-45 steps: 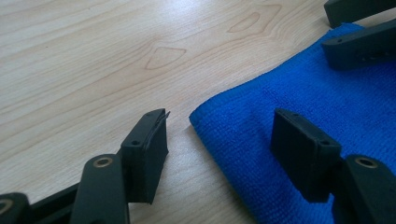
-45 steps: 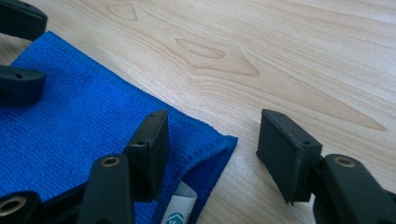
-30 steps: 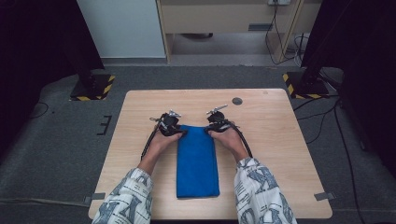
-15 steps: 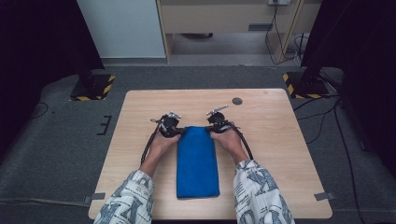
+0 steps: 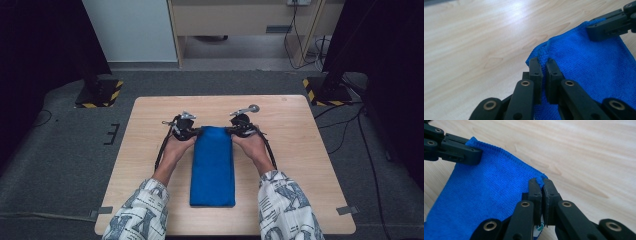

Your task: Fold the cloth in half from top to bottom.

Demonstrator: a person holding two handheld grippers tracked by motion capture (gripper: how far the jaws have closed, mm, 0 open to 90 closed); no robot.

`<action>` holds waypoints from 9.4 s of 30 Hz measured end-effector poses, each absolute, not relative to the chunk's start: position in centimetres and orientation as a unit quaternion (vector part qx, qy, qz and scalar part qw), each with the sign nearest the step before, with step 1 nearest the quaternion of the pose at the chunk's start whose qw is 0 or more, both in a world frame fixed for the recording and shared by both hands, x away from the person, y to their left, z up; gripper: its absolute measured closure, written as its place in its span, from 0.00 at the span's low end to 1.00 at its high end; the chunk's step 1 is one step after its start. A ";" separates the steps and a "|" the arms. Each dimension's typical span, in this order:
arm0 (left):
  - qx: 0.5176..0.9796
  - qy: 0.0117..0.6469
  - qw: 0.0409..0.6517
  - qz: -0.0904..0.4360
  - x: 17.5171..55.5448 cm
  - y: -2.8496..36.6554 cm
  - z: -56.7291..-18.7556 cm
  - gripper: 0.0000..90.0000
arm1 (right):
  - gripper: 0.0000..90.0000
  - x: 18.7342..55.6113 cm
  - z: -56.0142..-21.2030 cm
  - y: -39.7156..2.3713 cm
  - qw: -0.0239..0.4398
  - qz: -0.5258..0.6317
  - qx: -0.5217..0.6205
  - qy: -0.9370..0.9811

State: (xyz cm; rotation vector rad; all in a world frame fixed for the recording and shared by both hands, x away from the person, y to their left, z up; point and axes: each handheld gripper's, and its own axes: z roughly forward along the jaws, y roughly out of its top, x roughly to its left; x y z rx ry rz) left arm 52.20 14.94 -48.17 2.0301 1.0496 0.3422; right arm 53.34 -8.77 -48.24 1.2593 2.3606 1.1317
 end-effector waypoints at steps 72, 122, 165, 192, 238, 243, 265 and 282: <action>0.801 0.376 0.433 0.174 50.8 14.3 -43.4 0.96 | 0.97 51.6 -44.5 -10.3 0.159 0.434 0.398 0.792; 0.826 0.326 0.442 0.130 41.9 14.8 -47.0 0.94 | 0.91 42.4 -48.3 -11.1 0.157 0.425 0.326 0.830; 0.836 0.315 0.435 0.110 37.9 15.8 -50.3 0.78 | 0.62 42.5 -50.0 -10.5 0.152 0.384 0.361 0.836; 0.812 0.317 0.476 0.116 36.3 16.4 -49.4 0.33 | 0.63 39.3 -51.4 -10.6 0.129 0.381 0.320 0.858; 0.782 0.406 0.440 0.175 39.4 21.3 -50.0 0.12 | 0.11 41.2 -49.8 -12.4 0.160 0.394 0.369 0.826; 0.778 0.414 0.437 0.181 39.8 21.9 -50.1 0.11 | 0.11 41.7 -49.7 -13.2 0.169 0.392 0.386 0.818; 0.784 0.456 0.363 0.213 41.9 26.1 -52.4 0.10 | 0.11 44.6 -51.2 -23.6 0.227 0.349 0.523 0.744; 0.789 0.481 0.326 0.202 42.7 26.8 -53.7 0.06 | 0.07 45.2 -54.0 -25.4 0.237 0.308 0.557 0.734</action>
